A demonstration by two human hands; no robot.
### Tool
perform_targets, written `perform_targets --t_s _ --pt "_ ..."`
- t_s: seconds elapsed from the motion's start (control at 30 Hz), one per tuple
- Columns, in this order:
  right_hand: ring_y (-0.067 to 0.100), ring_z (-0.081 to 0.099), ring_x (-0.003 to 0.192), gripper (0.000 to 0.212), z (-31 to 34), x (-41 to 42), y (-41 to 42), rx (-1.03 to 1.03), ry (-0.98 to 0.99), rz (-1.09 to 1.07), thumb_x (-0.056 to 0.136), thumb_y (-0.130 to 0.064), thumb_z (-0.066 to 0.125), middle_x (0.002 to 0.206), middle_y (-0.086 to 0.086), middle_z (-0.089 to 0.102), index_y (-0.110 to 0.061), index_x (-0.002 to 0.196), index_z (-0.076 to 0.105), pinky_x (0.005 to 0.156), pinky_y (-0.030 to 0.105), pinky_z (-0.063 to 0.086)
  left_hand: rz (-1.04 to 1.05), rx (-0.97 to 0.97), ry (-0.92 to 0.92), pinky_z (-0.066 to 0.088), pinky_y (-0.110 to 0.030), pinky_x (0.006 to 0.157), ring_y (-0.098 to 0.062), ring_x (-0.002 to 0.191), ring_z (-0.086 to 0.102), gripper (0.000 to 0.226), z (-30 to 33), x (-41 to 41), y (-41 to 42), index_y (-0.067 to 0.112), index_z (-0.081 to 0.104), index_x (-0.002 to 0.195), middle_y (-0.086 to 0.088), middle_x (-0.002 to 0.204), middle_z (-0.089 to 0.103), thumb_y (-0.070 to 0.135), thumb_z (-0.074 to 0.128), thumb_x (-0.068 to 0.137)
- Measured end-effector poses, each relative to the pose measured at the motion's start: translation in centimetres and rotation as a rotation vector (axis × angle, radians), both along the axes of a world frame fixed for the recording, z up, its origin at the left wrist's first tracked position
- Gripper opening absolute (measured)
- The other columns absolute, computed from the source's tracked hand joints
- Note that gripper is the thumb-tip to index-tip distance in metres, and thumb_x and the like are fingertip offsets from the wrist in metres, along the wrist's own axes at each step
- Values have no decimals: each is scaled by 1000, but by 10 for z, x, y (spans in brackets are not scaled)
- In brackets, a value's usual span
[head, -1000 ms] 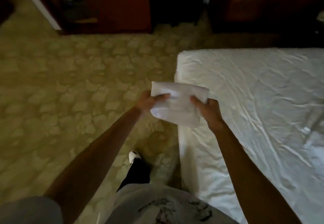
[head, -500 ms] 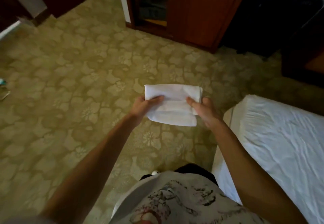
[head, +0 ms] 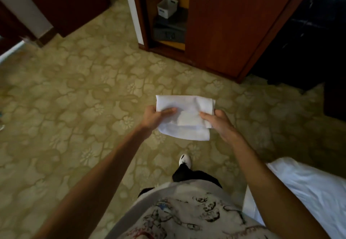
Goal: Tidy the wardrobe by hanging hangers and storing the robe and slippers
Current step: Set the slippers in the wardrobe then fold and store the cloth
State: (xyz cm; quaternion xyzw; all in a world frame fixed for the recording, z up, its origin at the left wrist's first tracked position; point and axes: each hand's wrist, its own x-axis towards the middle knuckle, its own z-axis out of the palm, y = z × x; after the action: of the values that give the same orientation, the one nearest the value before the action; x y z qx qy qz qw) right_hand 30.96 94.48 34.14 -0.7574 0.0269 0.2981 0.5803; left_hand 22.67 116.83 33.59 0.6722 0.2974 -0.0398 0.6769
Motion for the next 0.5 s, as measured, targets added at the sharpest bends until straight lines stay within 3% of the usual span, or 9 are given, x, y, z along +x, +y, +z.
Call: perform_targets --t_s 0.13,0.3,0.5 --pt "-2 69 70 18 13 84 48 1 -39 -2 87 -23 77 90 -4 76 -9 98 75 58 15 52 4 66 8 62 -44 82 -23 87 76 39 9 86 39 10 80 89 -6 89 79 40 90 65" --pt "0 69 66 12 19 182 114 -24 -43 47 84 -25 80 82 -8 74 -15 85 73 55 16 52 119 110 43 56 -26 62 -4 67 69 26 5 167 101 15 78 80 5 75 75 37 89 72" --pt "6 69 75 14 8 304 212 -70 -43 117 88 -24 76 87 -6 72 -13 95 72 53 12 50 121 78 36 57 -29 70 -12 77 72 52 -19 273 196 12 79 86 0 86 78 55 87 57"
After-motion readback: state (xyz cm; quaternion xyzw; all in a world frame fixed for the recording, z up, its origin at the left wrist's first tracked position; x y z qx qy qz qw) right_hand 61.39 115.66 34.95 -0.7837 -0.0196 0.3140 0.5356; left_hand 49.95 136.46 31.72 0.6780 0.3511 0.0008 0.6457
